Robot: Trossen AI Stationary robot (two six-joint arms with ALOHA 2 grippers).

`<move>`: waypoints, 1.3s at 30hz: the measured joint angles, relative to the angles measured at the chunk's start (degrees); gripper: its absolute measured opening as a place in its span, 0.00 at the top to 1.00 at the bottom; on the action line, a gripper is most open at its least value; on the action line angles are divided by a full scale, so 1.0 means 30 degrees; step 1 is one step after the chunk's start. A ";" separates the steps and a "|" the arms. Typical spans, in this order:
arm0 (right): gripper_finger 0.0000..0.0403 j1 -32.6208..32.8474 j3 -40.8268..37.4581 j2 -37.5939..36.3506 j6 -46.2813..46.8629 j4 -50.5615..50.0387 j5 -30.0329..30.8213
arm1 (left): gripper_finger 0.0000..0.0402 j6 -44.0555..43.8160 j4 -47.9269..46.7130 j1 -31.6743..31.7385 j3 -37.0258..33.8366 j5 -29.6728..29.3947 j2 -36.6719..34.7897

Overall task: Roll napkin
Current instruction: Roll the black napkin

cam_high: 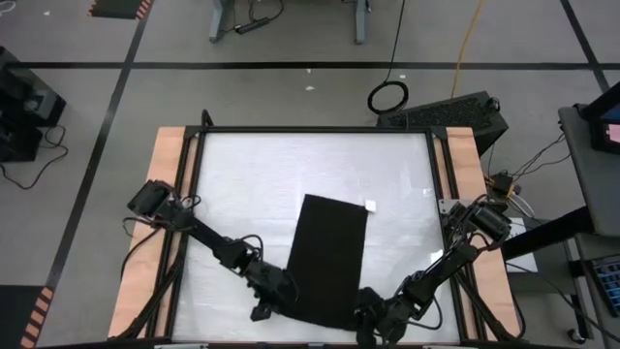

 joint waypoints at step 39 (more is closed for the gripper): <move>0.98 0.0007 0.0117 -0.0155 0.9987 -0.3269 0.1865 | 0.98 -0.3798 -0.1658 0.3212 0.0029 0.2898 -0.0065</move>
